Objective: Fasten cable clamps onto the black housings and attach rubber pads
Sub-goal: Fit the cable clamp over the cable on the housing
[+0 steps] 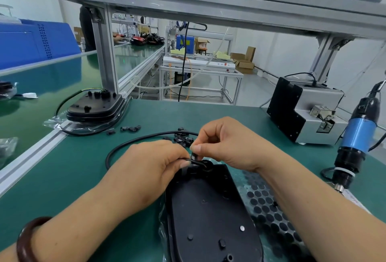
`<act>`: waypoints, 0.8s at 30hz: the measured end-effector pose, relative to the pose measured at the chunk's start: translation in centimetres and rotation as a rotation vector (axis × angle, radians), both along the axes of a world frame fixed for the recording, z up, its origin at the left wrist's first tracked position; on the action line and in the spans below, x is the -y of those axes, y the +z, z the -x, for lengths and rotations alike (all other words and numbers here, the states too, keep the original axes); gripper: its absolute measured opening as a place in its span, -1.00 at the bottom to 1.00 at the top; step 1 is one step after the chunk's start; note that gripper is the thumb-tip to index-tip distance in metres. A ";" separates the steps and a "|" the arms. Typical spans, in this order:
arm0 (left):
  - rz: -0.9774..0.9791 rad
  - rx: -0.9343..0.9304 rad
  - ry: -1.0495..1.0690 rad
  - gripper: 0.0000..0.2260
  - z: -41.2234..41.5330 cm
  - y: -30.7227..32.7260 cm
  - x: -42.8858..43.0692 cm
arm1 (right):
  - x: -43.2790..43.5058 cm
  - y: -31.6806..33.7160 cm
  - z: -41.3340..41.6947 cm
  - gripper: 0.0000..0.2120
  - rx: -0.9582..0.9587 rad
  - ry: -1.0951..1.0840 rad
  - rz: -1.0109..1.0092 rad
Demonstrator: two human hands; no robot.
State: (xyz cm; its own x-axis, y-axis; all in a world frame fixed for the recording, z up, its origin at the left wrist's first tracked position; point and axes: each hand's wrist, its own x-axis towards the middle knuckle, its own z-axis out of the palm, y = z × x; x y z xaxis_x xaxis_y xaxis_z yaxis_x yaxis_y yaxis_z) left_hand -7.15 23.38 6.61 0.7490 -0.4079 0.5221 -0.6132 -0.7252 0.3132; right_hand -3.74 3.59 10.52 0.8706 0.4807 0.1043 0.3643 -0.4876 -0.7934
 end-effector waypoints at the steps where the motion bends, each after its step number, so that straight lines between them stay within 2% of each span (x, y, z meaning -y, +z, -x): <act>1: -0.001 0.008 -0.002 -0.72 0.0 0.0 0.0 | 0.0 -0.2 0.0 -0.82 -0.026 0.000 -0.030; 4: 0.013 0.004 0.001 -0.72 0.1 0.0 0.1 | 0.3 -0.5 -0.2 -0.81 -0.169 0.022 -0.195; 6: 0.020 -0.003 0.004 -0.73 0.1 0.0 0.2 | 0.4 -0.6 -0.4 -0.82 -0.204 0.020 -0.216; 8: 0.024 -0.006 0.012 -0.75 0.1 -0.1 0.3 | 0.4 -0.7 -0.4 -0.83 -0.195 0.033 -0.212; 12: 0.046 -0.024 0.032 -0.91 0.2 -0.4 0.3 | 0.6 -0.1 0.1 -0.87 -0.090 0.064 -0.140; 17: 0.026 -0.015 0.022 -0.88 0.5 -0.7 0.4 | 0.4 0.1 0.2 -0.85 0.022 0.057 0.018; 24: 0.065 -0.027 0.037 -0.86 0.6 -1.3 1.0 | 0.9 -0.3 0.0 -0.86 -0.110 0.075 -0.146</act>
State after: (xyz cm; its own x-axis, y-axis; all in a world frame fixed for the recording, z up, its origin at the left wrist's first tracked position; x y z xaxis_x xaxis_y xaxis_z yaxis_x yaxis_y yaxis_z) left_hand -7.80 22.37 5.31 0.7770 -0.3454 0.5262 -0.5770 -0.7249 0.3762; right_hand -3.74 2.72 10.18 0.8429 0.5315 0.0838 0.3023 -0.3390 -0.8909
